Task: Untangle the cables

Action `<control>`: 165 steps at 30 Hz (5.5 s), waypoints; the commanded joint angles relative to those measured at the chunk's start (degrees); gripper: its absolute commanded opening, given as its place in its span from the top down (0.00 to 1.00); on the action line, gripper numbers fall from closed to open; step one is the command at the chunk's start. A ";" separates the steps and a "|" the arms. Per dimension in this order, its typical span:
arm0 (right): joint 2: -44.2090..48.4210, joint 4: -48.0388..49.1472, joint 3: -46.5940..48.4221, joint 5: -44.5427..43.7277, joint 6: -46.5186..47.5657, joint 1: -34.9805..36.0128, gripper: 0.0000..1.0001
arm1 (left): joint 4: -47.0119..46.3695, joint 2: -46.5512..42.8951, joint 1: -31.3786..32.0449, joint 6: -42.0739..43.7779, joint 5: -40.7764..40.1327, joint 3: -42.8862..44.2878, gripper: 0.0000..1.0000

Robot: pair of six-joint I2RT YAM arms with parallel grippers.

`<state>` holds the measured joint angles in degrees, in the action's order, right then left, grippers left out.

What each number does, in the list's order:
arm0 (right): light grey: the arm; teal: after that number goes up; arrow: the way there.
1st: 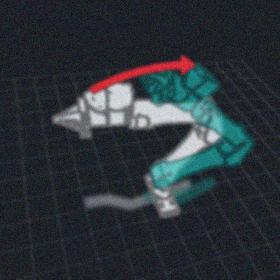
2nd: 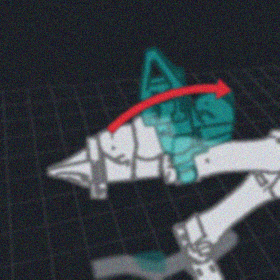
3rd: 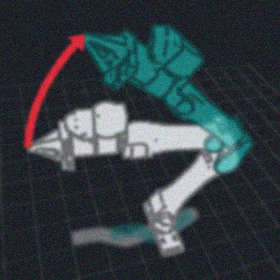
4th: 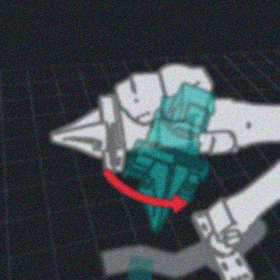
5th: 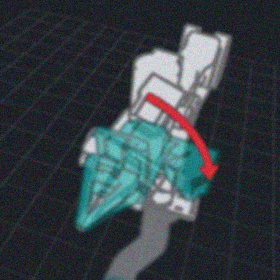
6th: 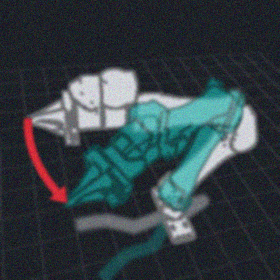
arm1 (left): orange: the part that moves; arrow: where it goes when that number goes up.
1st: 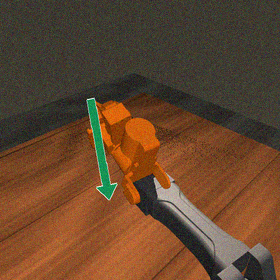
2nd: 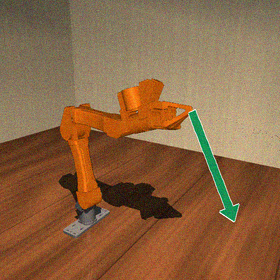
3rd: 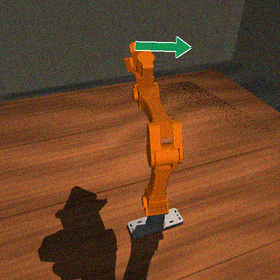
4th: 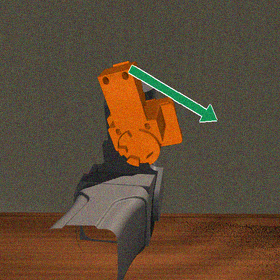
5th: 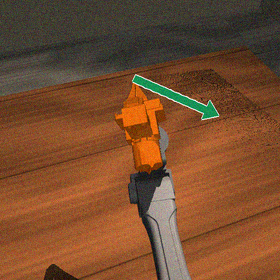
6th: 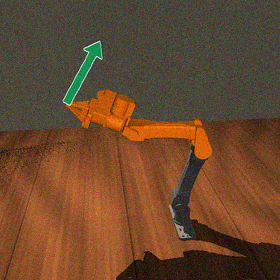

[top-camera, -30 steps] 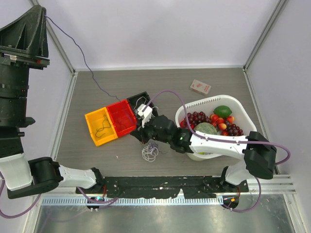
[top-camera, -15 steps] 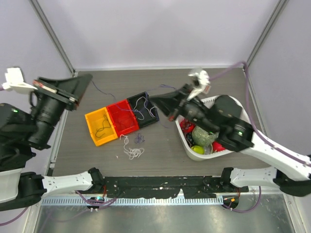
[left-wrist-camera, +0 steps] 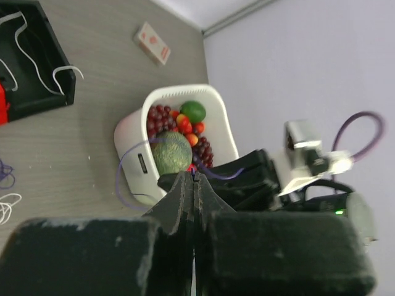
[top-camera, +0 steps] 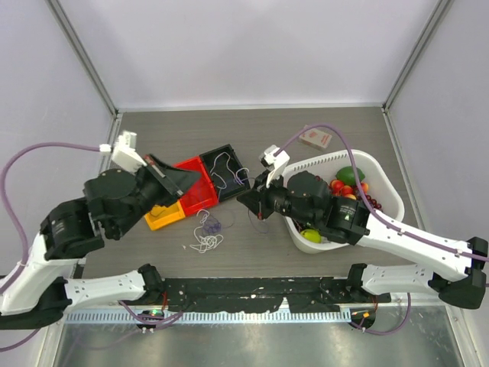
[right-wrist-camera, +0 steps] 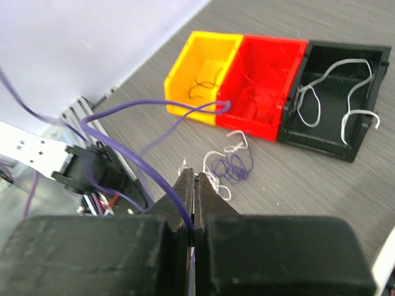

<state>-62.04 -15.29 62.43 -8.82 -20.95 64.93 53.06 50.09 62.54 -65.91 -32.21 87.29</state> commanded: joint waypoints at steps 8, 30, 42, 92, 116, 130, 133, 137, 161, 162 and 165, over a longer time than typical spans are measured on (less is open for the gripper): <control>-0.19 1.93 7.87 1.96 -8.57 -1.46 0.99 | -20.79 3.62 -0.14 2.28 19.72 -13.71 1.00; -0.63 -4.47 14.12 3.11 -19.31 -6.92 0.99 | -27.84 3.10 -0.05 4.74 23.07 -19.26 1.00; -1.94 -7.83 16.40 5.04 -18.60 -6.83 0.99 | -25.98 3.96 -0.14 6.76 22.09 -17.59 1.00; -2.73 -13.28 20.97 11.37 -20.97 -8.06 0.99 | -25.20 4.32 -0.05 4.56 21.22 -18.11 0.78; -4.41 -12.66 18.87 17.60 -24.58 -13.16 0.99 | -31.35 3.44 -0.05 6.76 20.78 -19.52 0.72; -4.93 -10.64 19.39 20.77 -25.45 -13.77 0.99 | -30.03 5.11 -0.05 7.02 18.41 -17.68 0.71; -5.11 -10.38 19.22 21.47 -25.46 -13.95 0.99 | -30.29 5.29 -0.14 7.11 18.23 -17.68 0.73; -5.11 -10.02 19.22 21.91 -25.46 -14.04 0.99 | -29.42 5.55 -0.14 7.20 17.62 -16.98 0.87; -3.26 -19.17 15.61 19.98 -12.62 -15.27 0.31 | 8.90 3.17 -24.14 1.57 14.01 -8.98 1.00; -3.61 -18.82 15.61 19.98 -12.62 -15.35 0.31 | 9.51 3.79 -24.14 1.49 13.84 -8.45 1.00; -4.40 -18.20 15.35 20.33 -11.31 -15.36 0.30 | 9.79 5.46 -24.13 1.84 13.75 -6.00 1.00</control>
<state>-66.37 -36.49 77.60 11.29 -34.79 49.74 62.17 53.17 38.79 -65.69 -20.25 77.84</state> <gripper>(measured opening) 0.697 0.009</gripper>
